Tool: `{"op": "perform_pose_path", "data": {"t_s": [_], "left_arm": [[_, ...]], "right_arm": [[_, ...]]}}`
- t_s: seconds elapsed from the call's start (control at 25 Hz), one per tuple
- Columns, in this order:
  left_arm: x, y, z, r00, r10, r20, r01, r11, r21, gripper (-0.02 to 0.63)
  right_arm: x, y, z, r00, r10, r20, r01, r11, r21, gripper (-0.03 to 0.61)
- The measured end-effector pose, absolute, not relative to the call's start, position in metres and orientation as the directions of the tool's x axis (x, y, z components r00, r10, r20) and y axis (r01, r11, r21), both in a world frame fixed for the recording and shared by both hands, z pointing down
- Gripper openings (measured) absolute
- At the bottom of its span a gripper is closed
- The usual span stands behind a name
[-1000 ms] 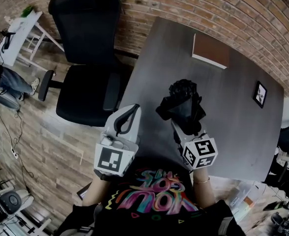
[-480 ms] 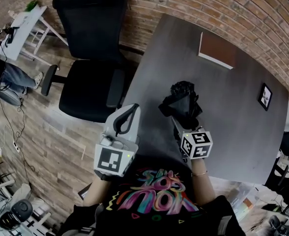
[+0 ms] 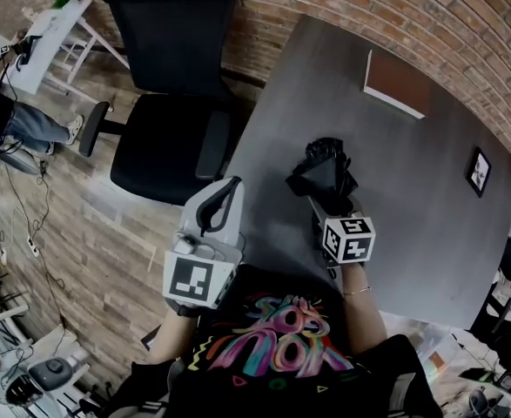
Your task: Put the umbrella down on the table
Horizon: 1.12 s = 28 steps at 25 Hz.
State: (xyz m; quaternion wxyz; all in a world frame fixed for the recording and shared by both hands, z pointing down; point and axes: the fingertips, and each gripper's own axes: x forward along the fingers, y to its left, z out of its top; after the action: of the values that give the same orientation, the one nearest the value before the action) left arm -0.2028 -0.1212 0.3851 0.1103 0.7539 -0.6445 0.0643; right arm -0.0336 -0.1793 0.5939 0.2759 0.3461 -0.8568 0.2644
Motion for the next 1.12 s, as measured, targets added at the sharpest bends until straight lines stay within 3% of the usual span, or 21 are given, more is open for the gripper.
{"op": "perform_pose_path", "data": {"t_s": [1.12], "left_arm": [[-0.204,-0.111,0.382,0.16,-0.962,0.22,-0.986,-0.146,0.08,0.0]], "right_arm": [[-0.038,-0.174,0.634,-0.557,-0.328,0.763,-0.742,0.609,-0.28,0.282]]}}
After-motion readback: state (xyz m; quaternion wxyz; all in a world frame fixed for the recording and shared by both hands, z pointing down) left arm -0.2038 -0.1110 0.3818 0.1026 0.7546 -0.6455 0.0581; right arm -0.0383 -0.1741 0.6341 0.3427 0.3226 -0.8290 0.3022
